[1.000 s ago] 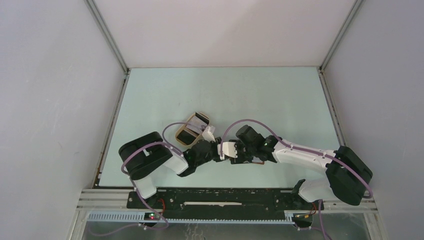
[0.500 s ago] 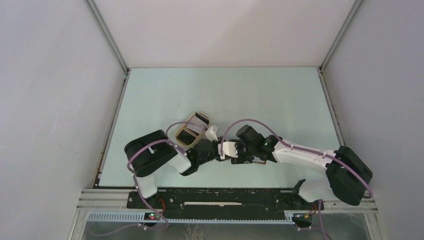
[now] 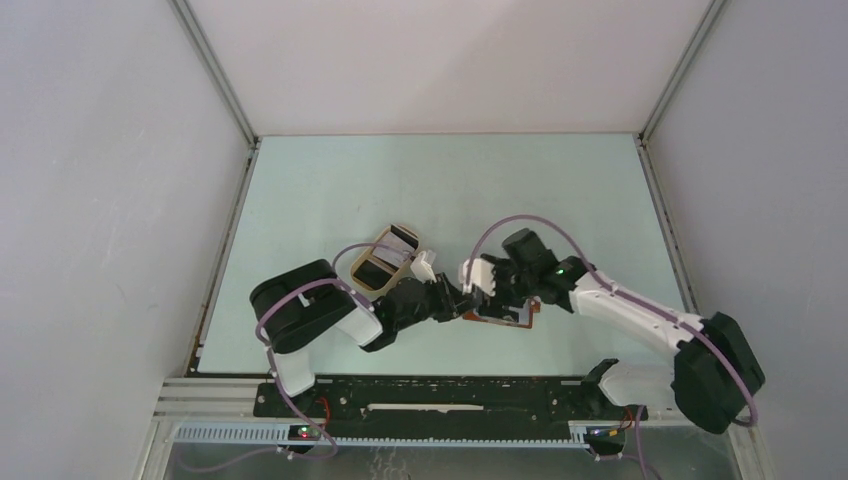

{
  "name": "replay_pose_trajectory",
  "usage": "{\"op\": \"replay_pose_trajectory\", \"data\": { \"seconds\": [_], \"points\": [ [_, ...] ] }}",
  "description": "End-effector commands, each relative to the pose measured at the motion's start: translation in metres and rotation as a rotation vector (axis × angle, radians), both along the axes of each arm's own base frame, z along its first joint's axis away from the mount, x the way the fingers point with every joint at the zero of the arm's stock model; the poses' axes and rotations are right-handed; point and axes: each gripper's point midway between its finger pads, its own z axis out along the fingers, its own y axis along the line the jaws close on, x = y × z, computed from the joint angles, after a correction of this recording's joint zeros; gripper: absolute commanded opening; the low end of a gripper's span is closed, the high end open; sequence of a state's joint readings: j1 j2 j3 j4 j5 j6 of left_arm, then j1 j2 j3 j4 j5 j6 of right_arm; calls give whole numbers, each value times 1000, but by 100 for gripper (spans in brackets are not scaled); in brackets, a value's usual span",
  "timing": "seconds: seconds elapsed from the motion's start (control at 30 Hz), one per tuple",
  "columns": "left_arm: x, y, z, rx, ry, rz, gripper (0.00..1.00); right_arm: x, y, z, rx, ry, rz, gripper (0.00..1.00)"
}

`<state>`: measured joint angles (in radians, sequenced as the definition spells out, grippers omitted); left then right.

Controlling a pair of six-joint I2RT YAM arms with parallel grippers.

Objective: Put the credit cards into the card holder
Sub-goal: Turn over the card slot in the card holder.

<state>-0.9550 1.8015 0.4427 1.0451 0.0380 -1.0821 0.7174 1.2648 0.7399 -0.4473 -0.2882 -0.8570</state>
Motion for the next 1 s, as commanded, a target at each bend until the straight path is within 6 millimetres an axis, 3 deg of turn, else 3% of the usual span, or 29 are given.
{"op": "replay_pose_trajectory", "data": {
  "seconds": [0.0, 0.2, 0.4, 0.63, 0.73, 0.83, 0.97],
  "points": [
    [7, -12, 21, -83, -47, -14, 22, 1, -4, 52, 213, 68, -22, 84],
    [1, -16, 21, -110, -46, -9, 0, -1, -28, 71, 390, 229, -102, 79],
    [-11, -6, 23, -115, -53, 79, 0, 2, -27, 54, 380, 349, -141, 66],
    [-30, 0, 12, -129, -3, 198, 0, 1, -17, 29, 330, 689, -257, 38],
    [-35, 1, 12, -130, -10, 218, 0, 2, -15, 20, 305, 780, -294, 33],
    [-37, -1, 19, -124, -50, 198, 4, 2, -12, 19, 306, 797, -286, 35],
    [-35, -3, 24, -117, -87, 162, 22, 3, -10, 20, 308, 793, -285, 38]
  ]
}}
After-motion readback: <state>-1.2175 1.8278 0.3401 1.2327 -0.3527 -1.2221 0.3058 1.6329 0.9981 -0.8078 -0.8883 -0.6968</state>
